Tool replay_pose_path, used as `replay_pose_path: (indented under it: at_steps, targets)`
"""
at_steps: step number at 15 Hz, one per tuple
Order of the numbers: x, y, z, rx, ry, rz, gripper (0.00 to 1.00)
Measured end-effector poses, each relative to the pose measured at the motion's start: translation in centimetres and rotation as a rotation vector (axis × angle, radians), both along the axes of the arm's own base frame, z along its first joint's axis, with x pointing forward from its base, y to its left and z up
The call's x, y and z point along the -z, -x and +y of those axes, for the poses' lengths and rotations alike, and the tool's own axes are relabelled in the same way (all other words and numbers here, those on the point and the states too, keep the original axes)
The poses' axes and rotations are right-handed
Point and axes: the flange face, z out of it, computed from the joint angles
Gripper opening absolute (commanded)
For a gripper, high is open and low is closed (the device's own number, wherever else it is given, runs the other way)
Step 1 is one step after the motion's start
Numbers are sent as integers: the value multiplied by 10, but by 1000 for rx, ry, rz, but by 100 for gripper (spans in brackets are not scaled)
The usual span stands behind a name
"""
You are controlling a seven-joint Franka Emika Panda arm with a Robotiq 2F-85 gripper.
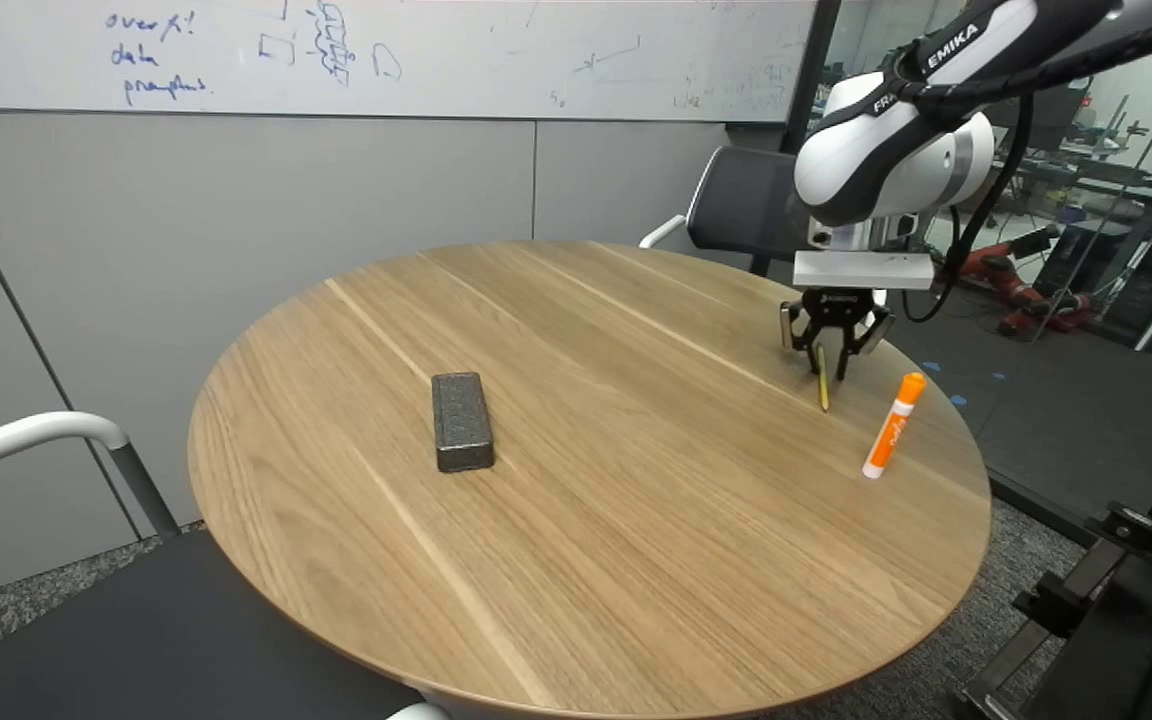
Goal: Move the pencil to the left
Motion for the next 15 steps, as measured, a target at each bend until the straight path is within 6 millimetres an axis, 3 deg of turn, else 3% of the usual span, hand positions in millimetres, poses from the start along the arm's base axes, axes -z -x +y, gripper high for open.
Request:
replay_pose_path:
  at_steps: [5, 7, 11, 13, 15]
  targets:
    - [-3, -7, -1, 17, -1, 17, 3]
    - [-13, -14, 8, 6, -9, 8, 3]
    - [-88, -33, 51, -127, -52, -75, 3]
    - [-126, -31, 78, -232, -83, -106, 3]
    - [-151, -22, 110, -340, -110, -115, 3]
